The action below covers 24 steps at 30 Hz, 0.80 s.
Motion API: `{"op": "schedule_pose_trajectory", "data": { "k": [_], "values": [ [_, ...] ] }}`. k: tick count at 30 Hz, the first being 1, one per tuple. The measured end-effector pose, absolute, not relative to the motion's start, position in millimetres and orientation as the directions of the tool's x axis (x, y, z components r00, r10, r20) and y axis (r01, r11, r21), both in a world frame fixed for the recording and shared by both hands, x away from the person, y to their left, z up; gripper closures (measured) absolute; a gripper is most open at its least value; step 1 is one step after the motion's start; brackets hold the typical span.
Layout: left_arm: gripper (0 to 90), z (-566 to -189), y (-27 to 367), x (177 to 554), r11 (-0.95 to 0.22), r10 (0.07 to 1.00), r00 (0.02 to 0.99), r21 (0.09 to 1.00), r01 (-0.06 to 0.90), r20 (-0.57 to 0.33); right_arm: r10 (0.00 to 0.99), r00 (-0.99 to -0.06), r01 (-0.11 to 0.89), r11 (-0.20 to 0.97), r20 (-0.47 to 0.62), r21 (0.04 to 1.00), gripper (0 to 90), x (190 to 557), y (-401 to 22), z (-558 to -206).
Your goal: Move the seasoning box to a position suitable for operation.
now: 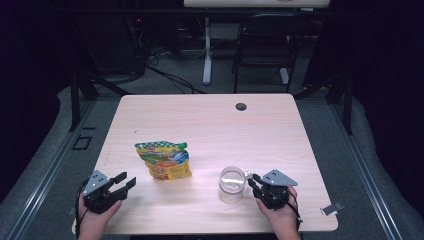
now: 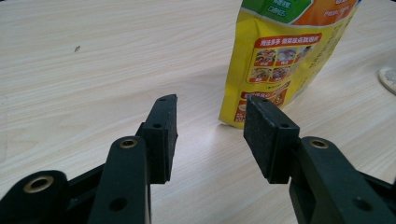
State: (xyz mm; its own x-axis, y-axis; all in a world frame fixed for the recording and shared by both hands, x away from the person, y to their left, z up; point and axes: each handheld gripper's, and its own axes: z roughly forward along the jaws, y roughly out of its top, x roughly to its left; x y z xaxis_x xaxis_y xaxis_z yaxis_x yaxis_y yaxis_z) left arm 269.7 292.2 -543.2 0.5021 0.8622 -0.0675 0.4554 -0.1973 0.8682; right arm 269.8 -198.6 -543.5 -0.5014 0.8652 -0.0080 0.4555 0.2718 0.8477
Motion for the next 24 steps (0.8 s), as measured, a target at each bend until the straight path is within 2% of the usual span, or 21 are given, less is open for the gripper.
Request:
{"op": "schedule_pose_trajectory", "data": {
  "k": [6,11,16,24],
  "values": [
    [53.0,-542.3,290.9,270.7,-0.197,0.864,0.499,0.866,0.459,-0.069,0.87,-0.493,0.458,0.282,-0.023,0.843,66.7,254.0,-203.5,-531.8],
    [51.7,-541.5,289.5,269.8,-0.189,0.865,0.497,0.87,0.456,-0.073,0.886,-0.463,0.46,0.271,-0.031,0.846,66.3,243.3,-210.5,-523.3],
    [52.6,-541.4,289.0,270.2,-0.192,0.858,0.507,0.863,0.467,-0.084,0.894,-0.447,0.474,0.215,0.023,0.854,77.8,244.0,-215.1,-506.3],
    [56.3,-543.1,291.5,270.1,-0.186,0.861,0.499,0.853,0.487,-0.097,0.881,-0.472,0.453,0.219,0.024,0.864,80.4,264.5,-199.9,-496.2]
  ]
}}
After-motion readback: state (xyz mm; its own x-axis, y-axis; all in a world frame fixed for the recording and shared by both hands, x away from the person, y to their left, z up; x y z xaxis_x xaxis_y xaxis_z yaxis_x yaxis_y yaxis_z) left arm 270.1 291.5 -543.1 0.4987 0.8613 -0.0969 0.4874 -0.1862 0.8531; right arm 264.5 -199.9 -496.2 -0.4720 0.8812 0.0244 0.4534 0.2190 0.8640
